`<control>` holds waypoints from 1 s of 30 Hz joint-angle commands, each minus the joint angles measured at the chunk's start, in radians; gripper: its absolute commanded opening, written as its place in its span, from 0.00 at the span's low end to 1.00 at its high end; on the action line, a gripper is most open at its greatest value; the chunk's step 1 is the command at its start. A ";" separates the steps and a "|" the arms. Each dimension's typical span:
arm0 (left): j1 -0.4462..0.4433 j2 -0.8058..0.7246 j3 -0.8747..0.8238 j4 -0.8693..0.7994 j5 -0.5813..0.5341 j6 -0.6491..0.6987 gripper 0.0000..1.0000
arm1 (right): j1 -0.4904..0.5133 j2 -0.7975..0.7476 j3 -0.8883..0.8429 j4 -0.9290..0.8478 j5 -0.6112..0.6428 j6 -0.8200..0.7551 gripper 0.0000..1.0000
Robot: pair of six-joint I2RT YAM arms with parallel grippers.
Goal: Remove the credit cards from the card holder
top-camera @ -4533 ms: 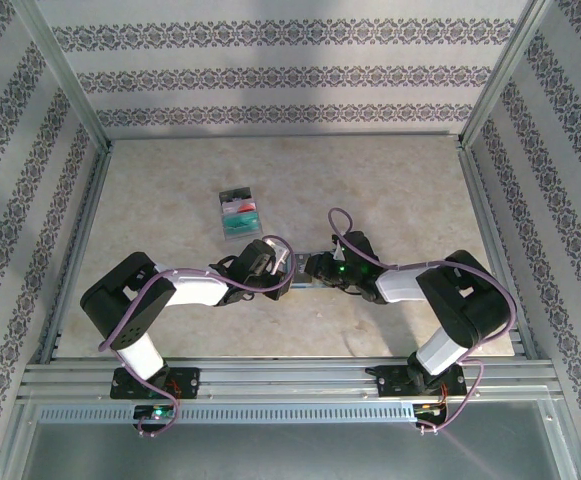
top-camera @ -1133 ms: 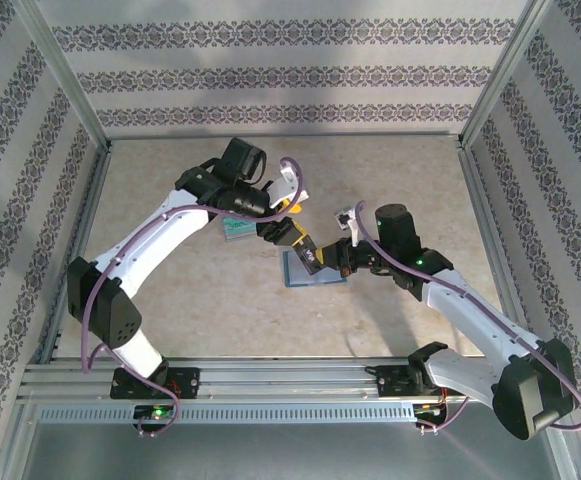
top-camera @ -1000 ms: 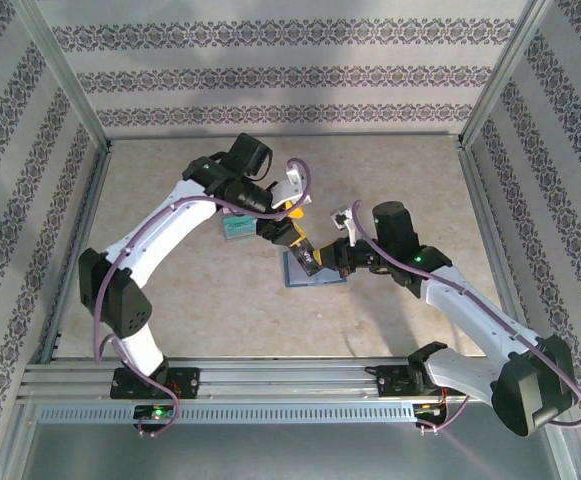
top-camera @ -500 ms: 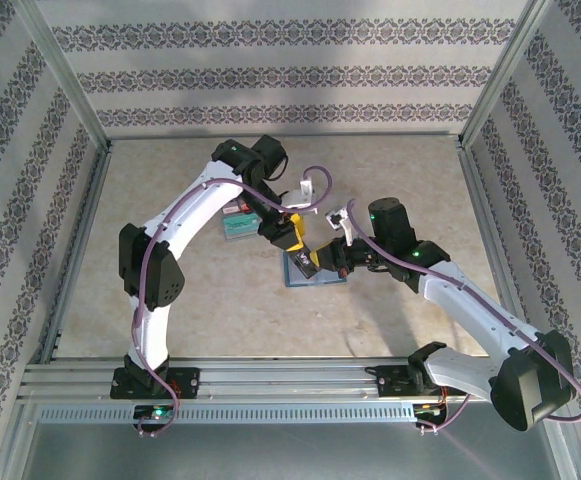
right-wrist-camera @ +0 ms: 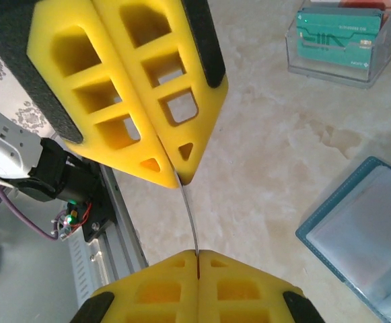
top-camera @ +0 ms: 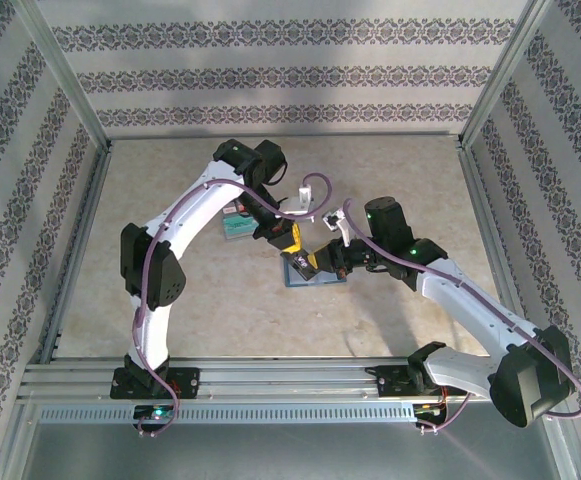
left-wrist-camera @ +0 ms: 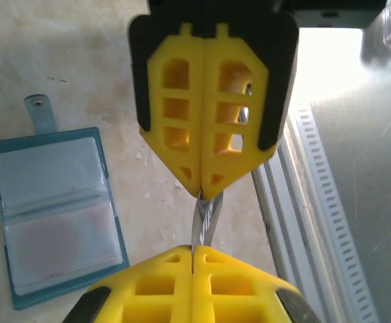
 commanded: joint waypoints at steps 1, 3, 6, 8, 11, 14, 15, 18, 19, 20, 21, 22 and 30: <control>-0.021 0.014 0.015 -0.057 0.060 0.045 0.00 | 0.008 0.006 0.041 0.027 0.002 -0.023 0.00; -0.021 -0.004 -0.005 -0.025 0.058 0.033 0.00 | 0.008 -0.001 0.041 0.027 0.013 -0.021 0.00; -0.015 -0.067 -0.087 0.087 0.036 -0.018 0.00 | 0.008 -0.021 0.036 0.028 0.049 -0.016 0.04; -0.001 -0.128 -0.172 0.178 0.037 -0.036 0.00 | 0.005 -0.042 0.032 0.028 0.098 -0.003 0.22; 0.034 -0.227 -0.307 0.346 0.036 -0.115 0.00 | -0.001 -0.080 0.025 0.032 0.142 0.010 0.36; 0.087 -0.298 -0.397 0.459 0.031 -0.191 0.00 | -0.009 -0.131 0.020 0.035 0.201 0.027 0.47; 0.105 -0.314 -0.418 0.493 0.031 -0.214 0.00 | -0.012 -0.146 0.018 0.036 0.226 0.033 0.50; 0.167 -0.367 -0.493 0.617 0.033 -0.311 0.00 | -0.021 -0.200 0.012 0.036 0.307 0.062 0.56; 0.189 -0.384 -0.519 0.673 0.031 -0.346 0.00 | -0.021 -0.216 0.010 0.035 0.338 0.073 0.56; 0.208 -0.400 -0.543 0.723 0.022 -0.376 0.00 | -0.025 -0.232 0.005 0.034 0.374 0.088 0.58; 0.222 -0.413 -0.570 0.779 0.008 -0.411 0.00 | -0.026 -0.243 0.002 0.034 0.397 0.099 0.59; 0.241 -0.431 -0.604 0.853 -0.014 -0.455 0.00 | -0.026 -0.254 -0.003 0.032 0.416 0.111 0.61; 0.377 -0.483 -0.783 1.277 -0.026 -0.647 0.00 | -0.010 -0.264 -0.042 0.035 0.541 0.212 0.74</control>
